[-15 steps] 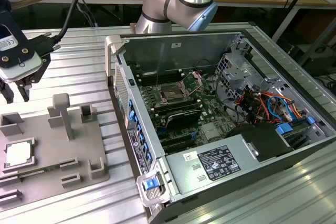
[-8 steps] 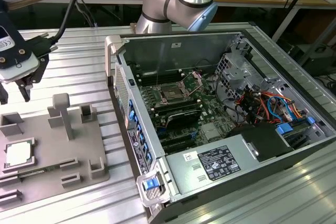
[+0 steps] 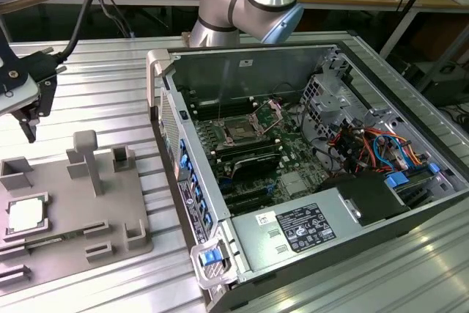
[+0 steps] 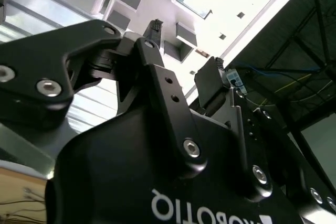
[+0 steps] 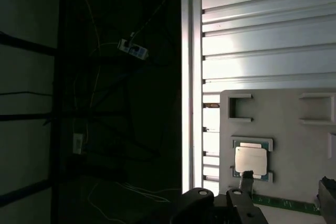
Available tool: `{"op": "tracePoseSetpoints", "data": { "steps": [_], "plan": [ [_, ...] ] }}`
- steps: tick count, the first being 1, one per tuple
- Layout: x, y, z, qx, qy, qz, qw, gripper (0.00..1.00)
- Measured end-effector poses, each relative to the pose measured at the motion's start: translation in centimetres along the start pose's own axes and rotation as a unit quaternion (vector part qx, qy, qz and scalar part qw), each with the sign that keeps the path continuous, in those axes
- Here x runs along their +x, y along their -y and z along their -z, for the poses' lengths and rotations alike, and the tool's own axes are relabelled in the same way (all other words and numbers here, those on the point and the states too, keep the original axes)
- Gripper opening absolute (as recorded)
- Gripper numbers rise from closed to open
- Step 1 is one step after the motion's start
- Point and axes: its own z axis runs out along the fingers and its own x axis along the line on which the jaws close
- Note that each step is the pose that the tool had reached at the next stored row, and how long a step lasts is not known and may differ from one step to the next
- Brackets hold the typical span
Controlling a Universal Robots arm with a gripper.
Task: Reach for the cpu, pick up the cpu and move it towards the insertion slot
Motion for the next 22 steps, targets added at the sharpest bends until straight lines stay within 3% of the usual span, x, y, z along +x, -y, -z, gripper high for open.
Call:
{"op": "tracePoseSetpoints", "data": {
  "steps": [1,4,5,8,9,22],
  "plan": [
    [0.31,0.00,-0.05,0.0000,-0.0008,0.000,1.00000,0.54],
    [0.82,-0.01,-0.21,-0.0001,-0.0044,0.000,0.99999,0.55],
    [1.09,-0.01,-0.29,-0.0001,-0.0062,0.000,0.99998,0.62],
    [1.47,0.00,-0.41,-0.0002,-0.0081,0.000,0.99997,0.63],
    [1.52,0.00,-0.44,-0.0002,-0.0082,0.000,0.99997,0.69],
    [1.67,-0.01,-0.45,-0.0002,-0.0083,0.000,0.99997,0.69]
  ]
}}
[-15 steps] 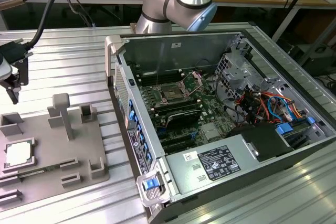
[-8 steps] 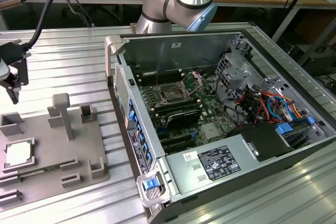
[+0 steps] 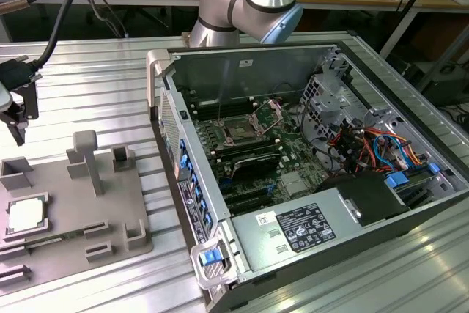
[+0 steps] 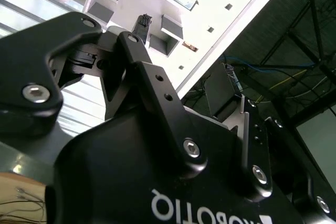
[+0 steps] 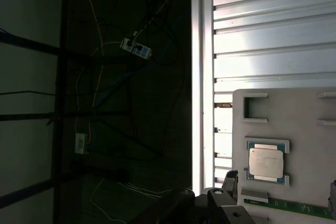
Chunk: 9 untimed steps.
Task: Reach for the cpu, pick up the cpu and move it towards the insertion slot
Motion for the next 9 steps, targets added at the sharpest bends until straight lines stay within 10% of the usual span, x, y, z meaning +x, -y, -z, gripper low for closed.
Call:
{"op": "tracePoseSetpoints", "data": {
  "steps": [9],
  "plan": [
    [0.00,0.62,-0.78,-0.0008,-0.0002,0.003,1.00000,0.69]
  ]
}}
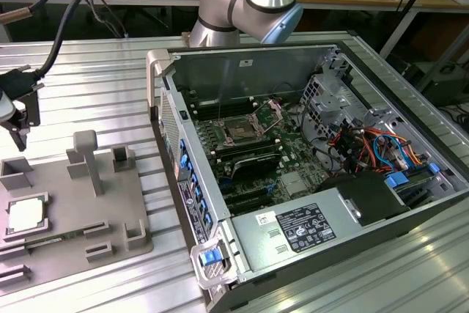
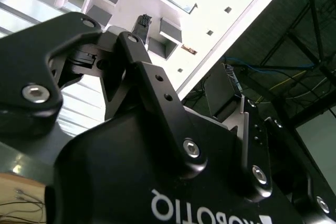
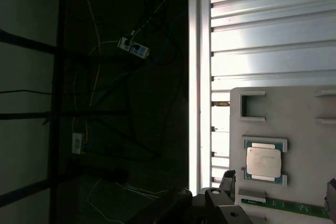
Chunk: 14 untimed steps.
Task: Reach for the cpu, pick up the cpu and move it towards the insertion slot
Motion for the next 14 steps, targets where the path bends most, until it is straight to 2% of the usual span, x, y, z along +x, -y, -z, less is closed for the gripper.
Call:
{"op": "tracePoseSetpoints", "data": {
  "steps": [7,10,14],
  "plan": [
    [0.01,1.48,-0.92,0.0002,-0.0006,0.010,0.99995,0.69],
    [0.02,2.65,-1.68,0.0004,-0.0008,0.016,0.99988,0.69],
    [0.02,3.71,-2.40,0.0005,-0.0010,0.021,0.99978,0.69]
  ]
}}
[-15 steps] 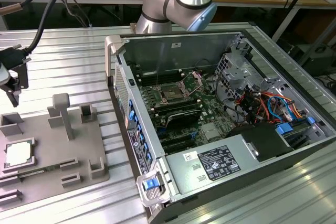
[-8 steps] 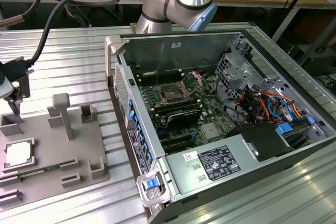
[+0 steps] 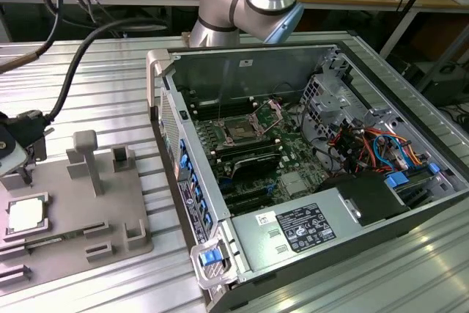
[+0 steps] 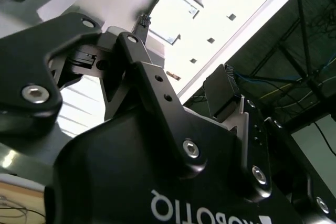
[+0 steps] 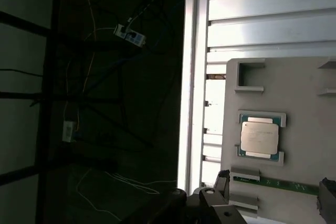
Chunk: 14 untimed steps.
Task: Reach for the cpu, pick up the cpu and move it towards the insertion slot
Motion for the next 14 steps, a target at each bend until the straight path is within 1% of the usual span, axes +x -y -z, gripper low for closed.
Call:
{"op": "tracePoseSetpoints", "data": {
  "steps": [3,6,9,11,12,14],
  "plan": [
    [0.04,0.83,-0.59,0.0000,-0.0001,0.004,0.99999,0.69],
    [0.08,1.63,-1.04,-0.0016,-0.0002,0.007,0.99997,0.69],
    [0.11,2.39,-1.54,-0.0024,-0.0003,0.010,0.99995,0.69],
    [0.14,2.80,-1.78,-0.0026,-0.0003,0.012,0.99993,0.69],
    [0.14,2.91,-1.85,-0.0028,-0.0003,0.013,0.99992,0.69],
    [0.15,2.92,-1.87,-0.0029,-0.0003,0.013,0.99991,0.69]
  ]
}}
